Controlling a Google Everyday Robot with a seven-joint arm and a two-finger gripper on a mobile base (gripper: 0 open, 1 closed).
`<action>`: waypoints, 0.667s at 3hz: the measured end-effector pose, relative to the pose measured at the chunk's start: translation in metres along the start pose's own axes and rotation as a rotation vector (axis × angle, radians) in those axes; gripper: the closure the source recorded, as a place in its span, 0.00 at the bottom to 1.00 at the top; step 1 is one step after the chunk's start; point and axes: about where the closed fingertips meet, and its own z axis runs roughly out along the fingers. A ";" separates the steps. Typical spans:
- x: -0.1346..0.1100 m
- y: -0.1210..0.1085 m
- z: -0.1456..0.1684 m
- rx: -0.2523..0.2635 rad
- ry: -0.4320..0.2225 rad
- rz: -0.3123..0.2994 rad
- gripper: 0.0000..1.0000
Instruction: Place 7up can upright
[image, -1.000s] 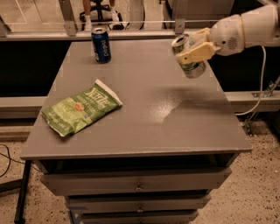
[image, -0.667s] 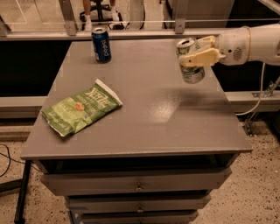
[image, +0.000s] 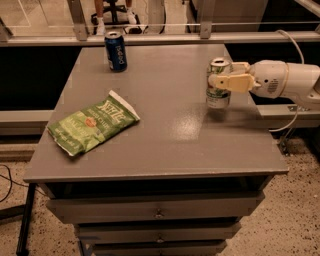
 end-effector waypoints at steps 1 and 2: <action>0.006 0.003 0.000 -0.015 -0.053 -0.045 0.82; 0.011 0.011 0.000 -0.012 -0.069 -0.133 0.59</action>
Offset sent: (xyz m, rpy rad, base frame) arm -0.0229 0.0009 -0.0162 0.0033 -0.2670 0.0005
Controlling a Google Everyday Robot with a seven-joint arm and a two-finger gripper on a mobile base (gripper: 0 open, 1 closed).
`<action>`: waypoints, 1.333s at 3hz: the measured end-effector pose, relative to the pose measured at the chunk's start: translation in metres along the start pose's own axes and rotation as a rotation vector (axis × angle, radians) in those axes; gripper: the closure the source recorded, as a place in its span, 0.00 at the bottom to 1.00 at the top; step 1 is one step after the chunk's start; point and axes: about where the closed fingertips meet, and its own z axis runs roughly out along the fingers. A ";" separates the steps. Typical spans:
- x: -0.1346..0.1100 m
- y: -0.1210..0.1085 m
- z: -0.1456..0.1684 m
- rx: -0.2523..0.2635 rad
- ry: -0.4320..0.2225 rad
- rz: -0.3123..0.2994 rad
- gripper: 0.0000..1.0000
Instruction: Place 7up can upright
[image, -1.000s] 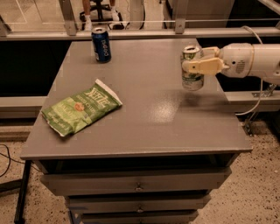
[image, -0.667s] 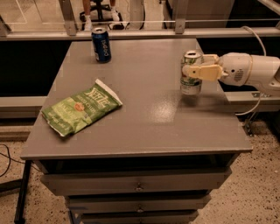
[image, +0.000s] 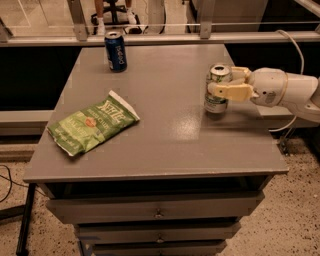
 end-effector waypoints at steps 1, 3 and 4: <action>0.009 0.006 0.002 0.005 -0.002 -0.033 0.35; 0.024 0.009 0.001 0.026 0.015 0.002 0.00; 0.025 0.002 -0.015 0.042 0.100 0.032 0.00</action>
Offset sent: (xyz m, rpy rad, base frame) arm -0.0140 0.0043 -0.0257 0.0024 -0.0377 -0.0296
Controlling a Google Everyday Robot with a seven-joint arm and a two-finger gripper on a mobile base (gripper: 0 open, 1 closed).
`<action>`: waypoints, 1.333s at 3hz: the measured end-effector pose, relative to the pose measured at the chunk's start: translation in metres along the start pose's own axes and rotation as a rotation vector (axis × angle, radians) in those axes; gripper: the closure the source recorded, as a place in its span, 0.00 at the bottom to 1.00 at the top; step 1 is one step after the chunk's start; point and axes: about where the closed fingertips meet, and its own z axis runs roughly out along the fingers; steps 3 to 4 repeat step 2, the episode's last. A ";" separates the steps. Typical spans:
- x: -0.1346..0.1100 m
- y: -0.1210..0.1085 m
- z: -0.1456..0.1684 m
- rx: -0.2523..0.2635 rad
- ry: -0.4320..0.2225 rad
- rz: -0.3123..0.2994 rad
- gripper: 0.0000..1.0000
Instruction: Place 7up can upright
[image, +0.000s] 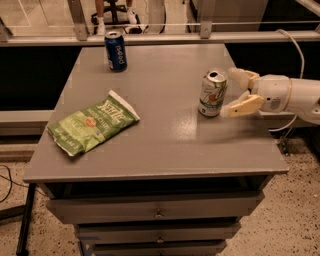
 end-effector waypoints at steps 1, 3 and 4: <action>-0.005 -0.016 -0.044 0.033 0.137 -0.008 0.00; -0.011 -0.019 -0.055 0.043 0.144 -0.023 0.00; -0.011 -0.019 -0.055 0.043 0.144 -0.023 0.00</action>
Offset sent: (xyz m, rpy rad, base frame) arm 0.0005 -0.0378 0.0062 -0.1122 0.0337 -0.0225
